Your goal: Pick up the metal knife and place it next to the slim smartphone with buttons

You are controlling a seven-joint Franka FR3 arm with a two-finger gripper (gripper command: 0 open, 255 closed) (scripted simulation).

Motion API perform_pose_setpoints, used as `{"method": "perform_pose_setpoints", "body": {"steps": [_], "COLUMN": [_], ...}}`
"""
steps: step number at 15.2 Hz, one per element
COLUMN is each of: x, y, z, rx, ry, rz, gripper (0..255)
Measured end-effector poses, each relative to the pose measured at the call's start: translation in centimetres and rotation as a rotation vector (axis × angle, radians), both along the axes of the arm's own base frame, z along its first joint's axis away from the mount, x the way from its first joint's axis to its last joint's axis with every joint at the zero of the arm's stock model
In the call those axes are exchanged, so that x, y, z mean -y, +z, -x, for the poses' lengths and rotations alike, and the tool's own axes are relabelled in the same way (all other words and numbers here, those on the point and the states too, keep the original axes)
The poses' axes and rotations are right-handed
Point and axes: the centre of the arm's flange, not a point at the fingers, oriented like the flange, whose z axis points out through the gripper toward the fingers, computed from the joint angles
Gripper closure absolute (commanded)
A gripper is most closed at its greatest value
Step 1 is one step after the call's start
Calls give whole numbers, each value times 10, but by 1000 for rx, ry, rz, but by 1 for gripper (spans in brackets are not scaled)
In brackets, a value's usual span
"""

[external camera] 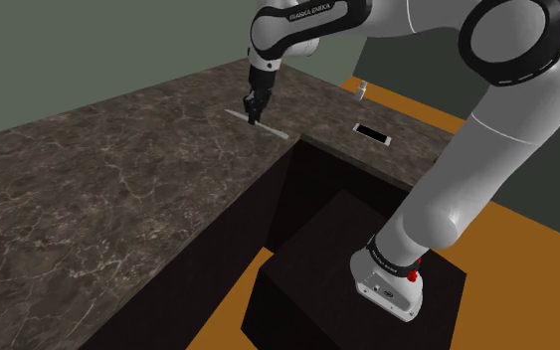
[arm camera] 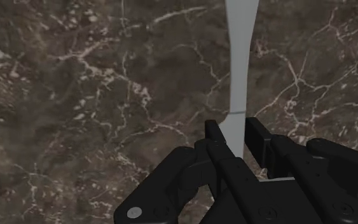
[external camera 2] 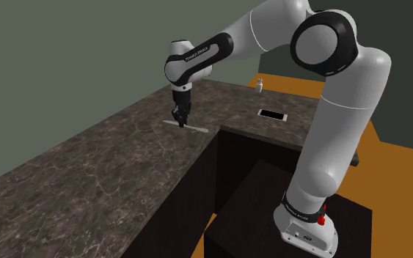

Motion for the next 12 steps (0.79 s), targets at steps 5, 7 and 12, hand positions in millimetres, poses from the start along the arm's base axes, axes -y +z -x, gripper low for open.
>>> {"method": "perform_pose_setpoints", "body": {"steps": [5,7,12], "x": [61,86,154], "y": [2,1,2], "z": [14,20,32], "rx": [-1,-1,0], "ry": [0,0,-1], "rz": [0,0,0], "gripper": [255,255,255]}}
